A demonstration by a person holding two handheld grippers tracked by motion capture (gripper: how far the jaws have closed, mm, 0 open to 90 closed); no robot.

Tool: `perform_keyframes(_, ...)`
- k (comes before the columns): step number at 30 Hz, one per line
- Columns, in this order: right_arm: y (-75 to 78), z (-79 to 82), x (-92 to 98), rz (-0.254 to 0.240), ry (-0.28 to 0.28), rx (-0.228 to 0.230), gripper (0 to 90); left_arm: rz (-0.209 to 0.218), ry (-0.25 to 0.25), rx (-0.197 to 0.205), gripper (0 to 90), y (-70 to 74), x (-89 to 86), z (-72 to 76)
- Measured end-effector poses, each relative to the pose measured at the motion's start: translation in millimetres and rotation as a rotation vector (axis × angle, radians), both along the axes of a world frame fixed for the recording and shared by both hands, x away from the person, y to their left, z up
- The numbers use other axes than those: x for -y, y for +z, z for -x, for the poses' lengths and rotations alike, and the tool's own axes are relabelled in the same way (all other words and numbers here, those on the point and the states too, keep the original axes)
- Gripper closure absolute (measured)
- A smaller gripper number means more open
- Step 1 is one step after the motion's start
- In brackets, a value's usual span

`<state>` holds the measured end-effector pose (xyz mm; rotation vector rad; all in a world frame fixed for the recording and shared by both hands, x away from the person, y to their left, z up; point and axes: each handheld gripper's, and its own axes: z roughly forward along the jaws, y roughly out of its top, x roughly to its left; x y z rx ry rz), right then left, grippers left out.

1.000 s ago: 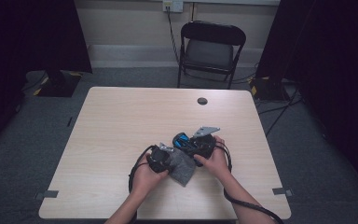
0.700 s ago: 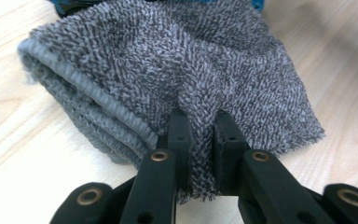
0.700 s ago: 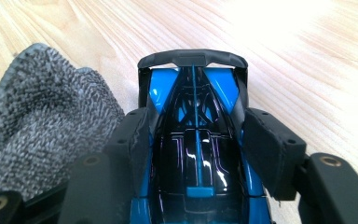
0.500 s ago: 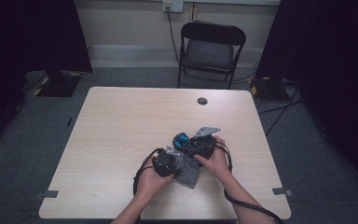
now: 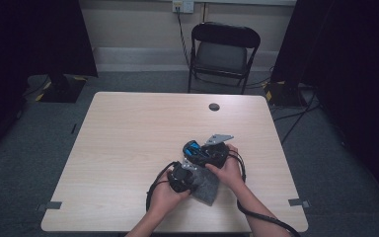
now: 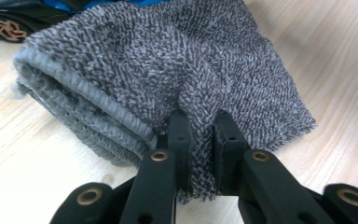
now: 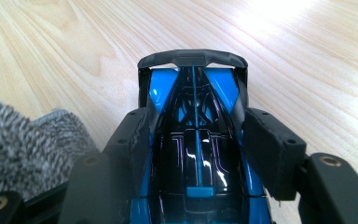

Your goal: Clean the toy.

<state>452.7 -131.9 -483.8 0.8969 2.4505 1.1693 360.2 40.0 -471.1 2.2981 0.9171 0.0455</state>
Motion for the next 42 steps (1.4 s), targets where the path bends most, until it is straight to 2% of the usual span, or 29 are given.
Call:
perform_keyframes(8, -0.6, 0.0, 0.6, -0.007, 0.001, 0.001, 41.6, 0.008, -0.045, -0.003, 80.0, 4.2, 6.4, 4.0)
perform_keyframes(11, -0.6, 0.1, 0.5, -0.005, 0.0, 0.003, 41.6, 0.033, -0.062, -0.002, 80.0, 6.9, 8.1, 6.6)
perform_keyframes(15, -1.0, 0.3, 0.9, -0.011, -0.001, 0.003, 41.6, 0.043, -0.087, -0.005, 79.9, 10.3, 7.7, 10.2)
perform_keyframes(21, -1.2, 0.7, 1.4, -0.015, -0.003, 0.001, 41.6, 0.035, -0.106, -0.007, 79.9, 16.3, 3.2, 13.6)
perform_keyframes(25, -1.8, 0.9, 2.2, -0.02, -0.003, 0.004, 41.5, 0.045, -0.094, -0.004, 79.9, 20.9, -5.4, 16.4)
perform_keyframes(28, -1.8, 1.0, 2.1, -0.02, -0.003, 0.004, 41.6, 0.033, -0.081, -0.001, 79.9, 22.8, -17.2, 15.5)
perform_keyframes(32, -1.9, 1.4, 1.9, -0.017, -0.003, 0.01, 41.5, 0.038, -0.029, -0.003, 79.9, 23.6, -36.9, 10.8)
perform_keyframes(42, -2.3, 2.0, 1.8, -0.019, -0.005, 0.014, 41.6, 0.057, 0.076, 0.031, 79.9, 34.7, -74.0, 0.2)
